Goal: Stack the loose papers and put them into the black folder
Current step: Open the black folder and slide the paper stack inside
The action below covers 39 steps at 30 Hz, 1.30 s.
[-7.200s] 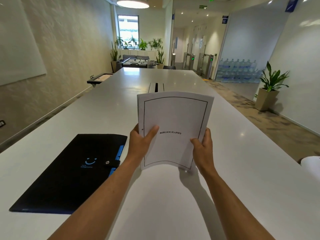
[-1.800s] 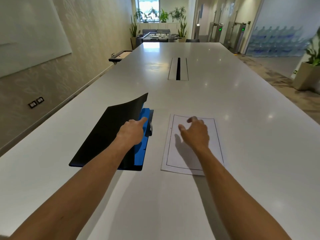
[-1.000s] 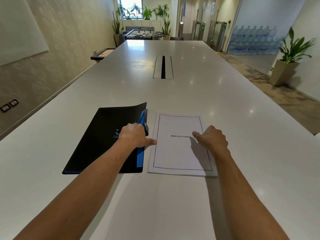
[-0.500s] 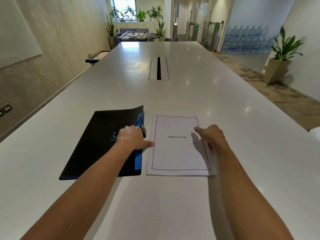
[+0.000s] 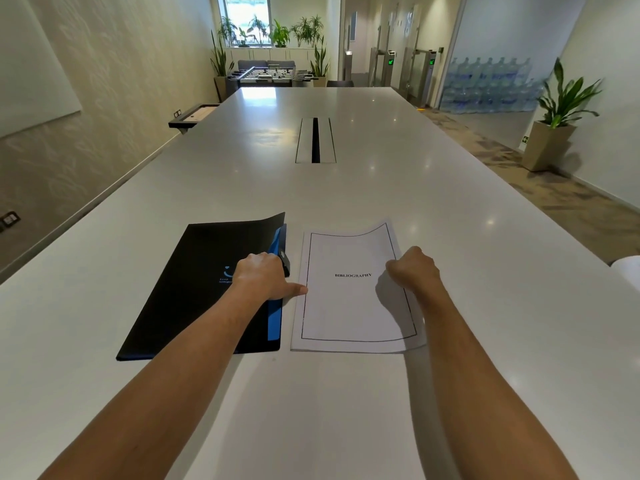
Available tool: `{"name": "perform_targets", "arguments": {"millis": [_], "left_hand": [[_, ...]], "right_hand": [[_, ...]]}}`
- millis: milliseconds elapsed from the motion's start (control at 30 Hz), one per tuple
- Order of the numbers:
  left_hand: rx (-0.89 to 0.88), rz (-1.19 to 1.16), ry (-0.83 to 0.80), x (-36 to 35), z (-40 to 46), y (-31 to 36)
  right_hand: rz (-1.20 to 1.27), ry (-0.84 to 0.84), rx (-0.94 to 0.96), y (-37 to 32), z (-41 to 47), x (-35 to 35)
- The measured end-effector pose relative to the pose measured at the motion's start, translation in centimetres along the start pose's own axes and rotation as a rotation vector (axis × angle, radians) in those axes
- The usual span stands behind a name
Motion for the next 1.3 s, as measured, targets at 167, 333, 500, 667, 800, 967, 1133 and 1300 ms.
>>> {"name": "perform_targets", "arguments": {"millis": [167,333,500,667,800,967,1133,1300], "left_hand": [[-0.009,0.011,0.007,-0.2,0.1,0.0],[-0.006,0.026,0.0,-0.2,0.2,0.1],[-0.012,0.017,0.004,-0.2,0.1,0.1],[-0.007,0.02,0.007,-0.1,0.0,0.0],[-0.005,0.012,0.009,0.0,0.0,0.0],[-0.004,-0.01,0.013,0.2,0.0,0.0],[-0.021,-0.077,0.006,0.3,-0.3,-0.2],[-0.033,-0.184,-0.037,0.6,-0.7,-1.4]], "right_hand": [[-0.066,-0.011,0.01,-0.8,-0.1,-0.5],[-0.012,-0.021,-0.028,-1.0,0.2,-0.6],[0.215,-0.101,-0.031,-0.6,0.7,-1.8],[0.371,-0.111,-0.069,1.3,1.3,-1.8],[0.483,-0.254,-0.069,2.4,1.6,-2.1],[0.494,-0.3,0.007,2.3,1.2,-2.4],[0.482,-0.289,0.05,2.3,0.8,-2.6],[0.631,-0.269,0.058,2.3,0.4,-1.3]]}}
Point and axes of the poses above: each hand's wrist, its own z-axis towards the middle knuckle, its own x-axis out of the back of the hand, y = z × x, the point moved 9 cm from there along z, towards the middle knuckle, and after that the axes turned 6 degrees about -x, right-handed, at the moved point
